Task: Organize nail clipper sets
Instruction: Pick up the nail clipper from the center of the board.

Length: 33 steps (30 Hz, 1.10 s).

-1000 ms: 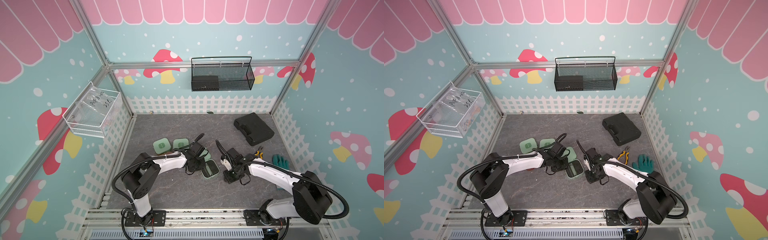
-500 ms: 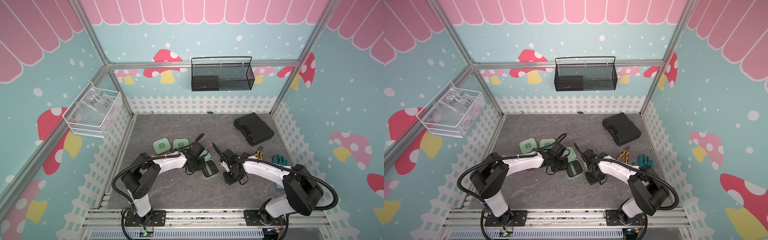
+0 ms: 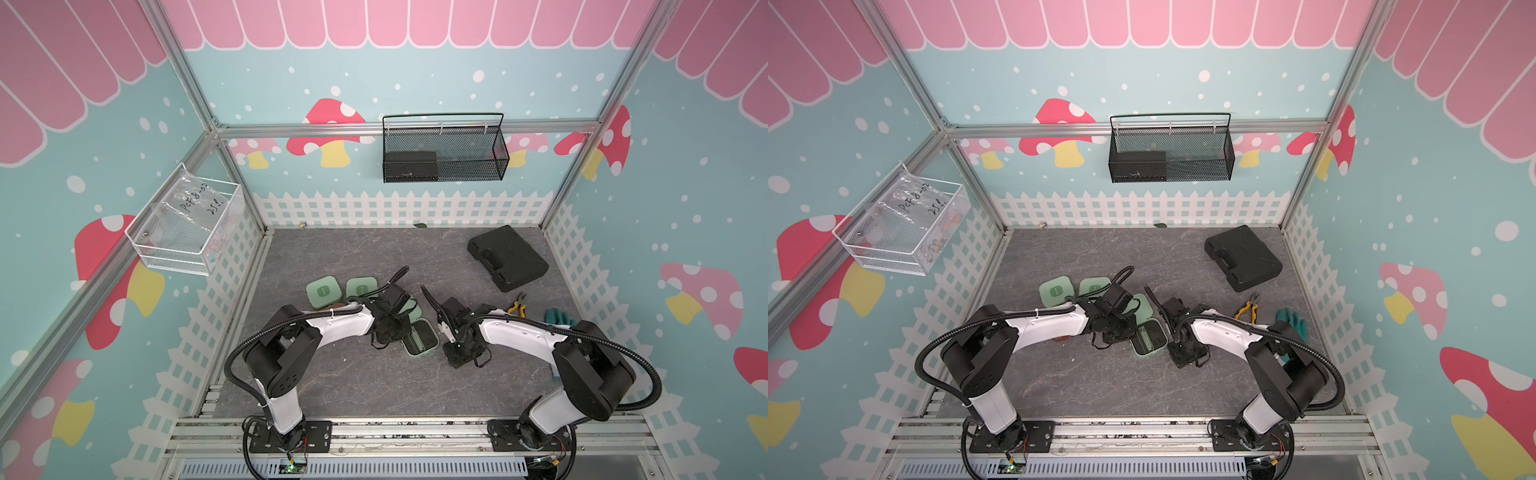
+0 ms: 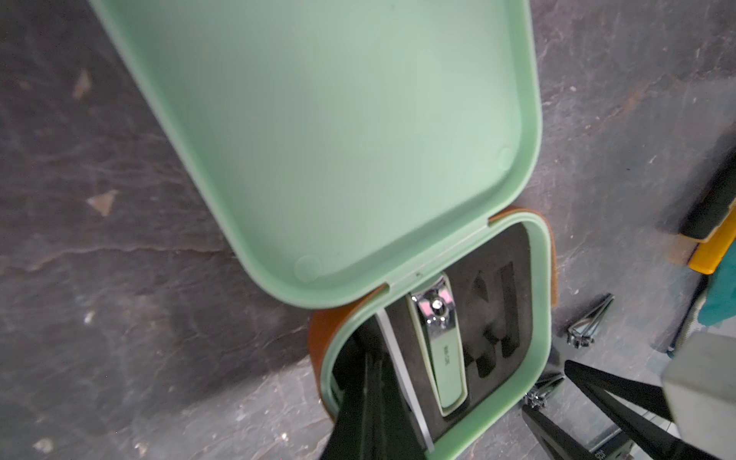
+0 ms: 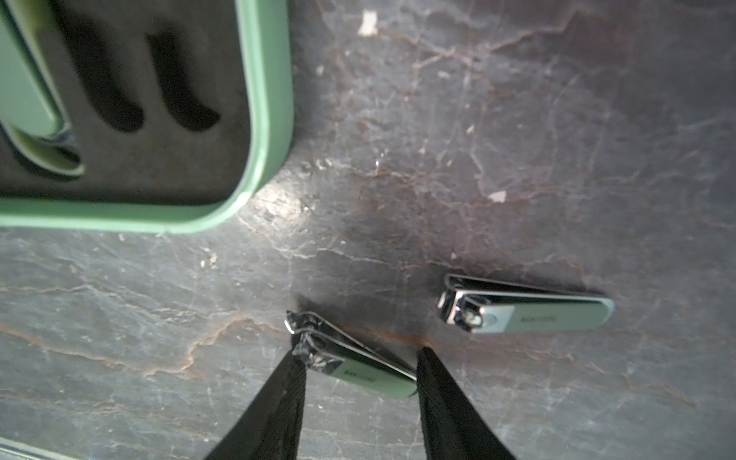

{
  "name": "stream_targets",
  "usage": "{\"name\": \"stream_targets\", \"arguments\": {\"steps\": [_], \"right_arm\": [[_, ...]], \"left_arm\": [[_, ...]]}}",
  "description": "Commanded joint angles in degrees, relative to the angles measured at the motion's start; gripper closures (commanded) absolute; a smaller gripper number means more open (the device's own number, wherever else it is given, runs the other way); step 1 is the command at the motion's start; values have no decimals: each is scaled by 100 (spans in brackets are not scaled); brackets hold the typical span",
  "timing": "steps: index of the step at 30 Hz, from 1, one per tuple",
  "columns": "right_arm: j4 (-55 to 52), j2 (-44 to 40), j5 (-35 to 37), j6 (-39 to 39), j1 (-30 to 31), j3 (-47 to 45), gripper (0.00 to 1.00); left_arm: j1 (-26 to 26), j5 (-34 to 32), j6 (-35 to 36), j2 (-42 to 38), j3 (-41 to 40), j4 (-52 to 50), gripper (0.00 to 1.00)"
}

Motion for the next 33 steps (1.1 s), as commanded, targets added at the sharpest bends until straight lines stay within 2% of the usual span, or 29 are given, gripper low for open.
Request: {"name": "stream_targets", "arguments": {"steps": [1,17,25,29,33], "right_arm": [[40,135,-16,-89,33,21,55],[40,67,137,205,127,-143,89],[-100,-470,234,359,140,358,92],[2,-582,-180,234,147,726,92],[387,-286,-727,50,147,952,92]], "left_arm": [[-19,-39,6,161,110,-132,100],[-19,-33,-2,132,57,-82,100],[-19,-13,-37,151,4,-21,100],[-19,-13,-56,143,-20,11,100],[-23,-13,-58,143,-22,17,100]]}}
